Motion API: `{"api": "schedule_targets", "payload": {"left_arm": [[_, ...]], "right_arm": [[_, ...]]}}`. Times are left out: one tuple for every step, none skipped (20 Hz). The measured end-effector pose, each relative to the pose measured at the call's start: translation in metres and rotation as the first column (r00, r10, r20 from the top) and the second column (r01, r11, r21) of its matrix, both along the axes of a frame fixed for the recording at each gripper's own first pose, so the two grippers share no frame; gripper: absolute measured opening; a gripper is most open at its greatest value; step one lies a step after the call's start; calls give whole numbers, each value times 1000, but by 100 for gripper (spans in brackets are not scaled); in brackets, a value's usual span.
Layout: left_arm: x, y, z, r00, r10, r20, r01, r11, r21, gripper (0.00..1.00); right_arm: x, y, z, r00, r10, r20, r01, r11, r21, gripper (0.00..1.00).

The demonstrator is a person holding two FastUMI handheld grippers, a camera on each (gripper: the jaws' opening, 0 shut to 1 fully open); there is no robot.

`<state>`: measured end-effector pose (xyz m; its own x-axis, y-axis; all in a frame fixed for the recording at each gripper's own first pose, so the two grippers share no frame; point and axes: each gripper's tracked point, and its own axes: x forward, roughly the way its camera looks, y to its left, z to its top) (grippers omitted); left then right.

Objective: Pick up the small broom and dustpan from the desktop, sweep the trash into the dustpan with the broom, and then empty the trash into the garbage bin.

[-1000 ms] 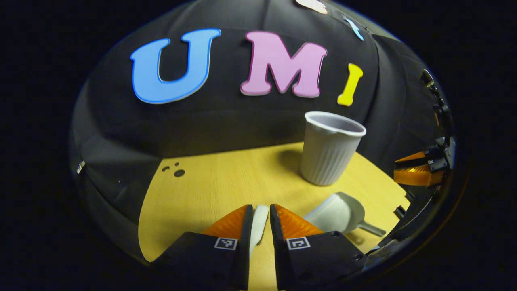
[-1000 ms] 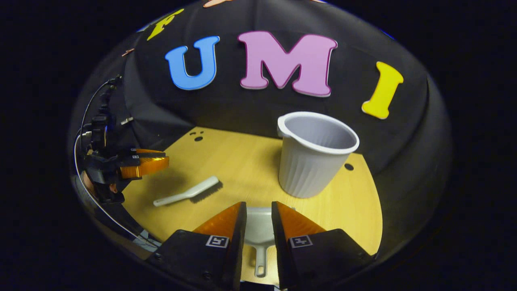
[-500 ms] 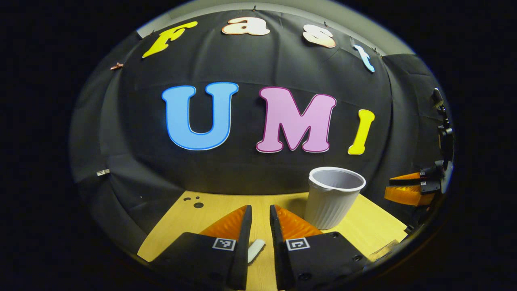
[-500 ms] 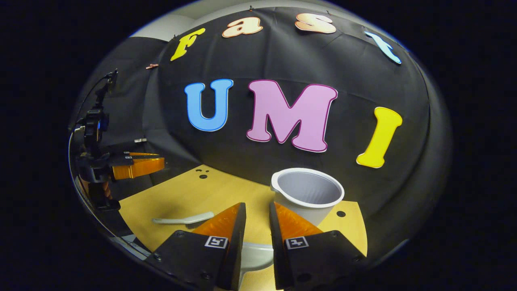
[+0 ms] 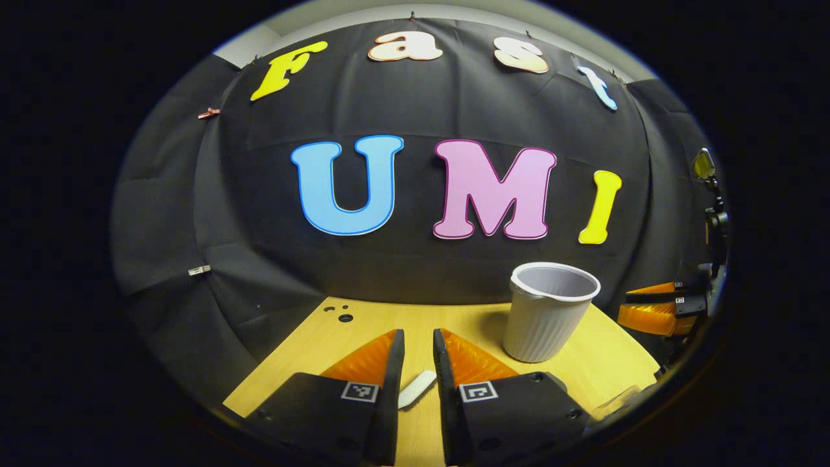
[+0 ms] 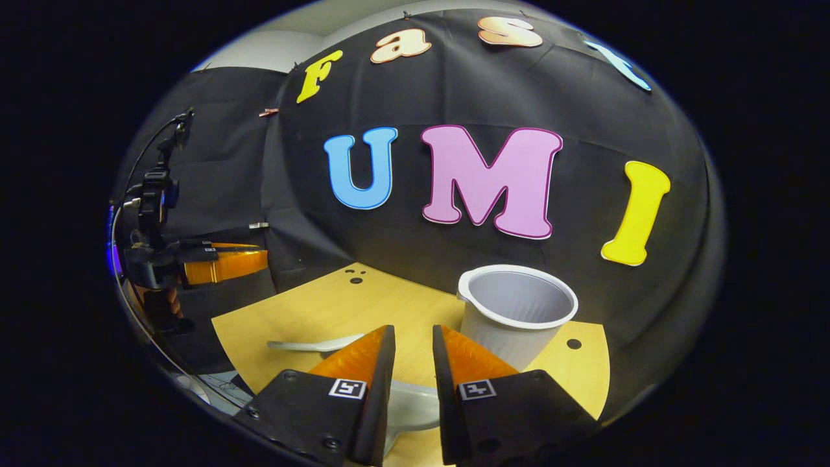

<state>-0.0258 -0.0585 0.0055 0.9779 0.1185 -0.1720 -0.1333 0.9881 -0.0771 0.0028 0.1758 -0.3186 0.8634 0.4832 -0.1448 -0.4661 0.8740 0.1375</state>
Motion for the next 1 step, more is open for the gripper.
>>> {"api": "schedule_targets", "payload": {"left_arm": [[-7, -5, 0, 1000, 2, 4, -2, 1000, 4, 27]], "right_arm": [[-1, 0, 0, 1000, 5, 2, -5, 1000, 0, 37]]}}
